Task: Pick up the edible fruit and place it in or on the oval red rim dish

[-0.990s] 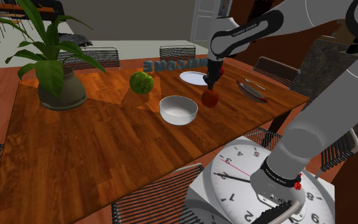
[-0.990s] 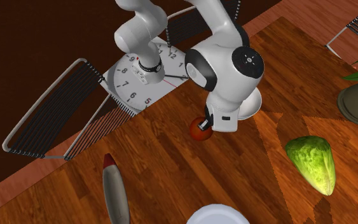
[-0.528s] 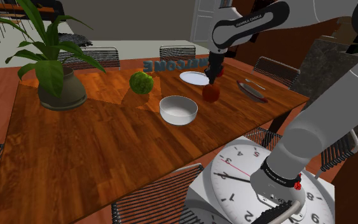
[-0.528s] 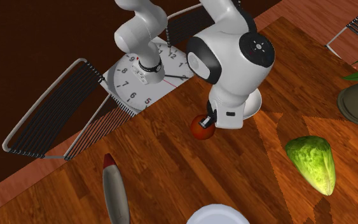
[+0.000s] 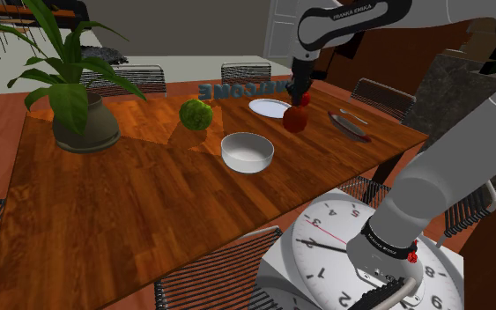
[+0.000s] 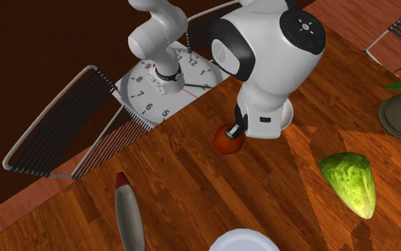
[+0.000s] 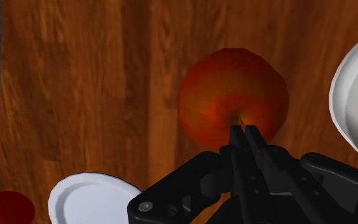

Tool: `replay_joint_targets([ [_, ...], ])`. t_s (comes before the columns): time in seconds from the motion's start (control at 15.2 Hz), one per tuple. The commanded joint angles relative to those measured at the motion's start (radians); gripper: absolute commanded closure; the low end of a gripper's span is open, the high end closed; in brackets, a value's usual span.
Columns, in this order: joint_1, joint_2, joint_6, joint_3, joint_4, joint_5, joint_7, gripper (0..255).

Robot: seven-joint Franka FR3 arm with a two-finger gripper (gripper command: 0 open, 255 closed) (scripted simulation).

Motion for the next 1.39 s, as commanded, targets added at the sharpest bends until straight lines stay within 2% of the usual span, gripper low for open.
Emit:
replay_joint_targets([
  [0.0,0.001,-0.005,-0.026,0.001,0.021,0.001,-0.002,255],
  [0.26,0.001,-0.01,-0.067,0.003,0.056,0.003,-0.007,255],
  [0.79,-0.074,0.018,-0.089,-0.122,0.133,-0.014,-0.205,255],
  [1.32,-0.145,0.115,-0.117,-0.246,0.282,0.007,-0.415,255],
])
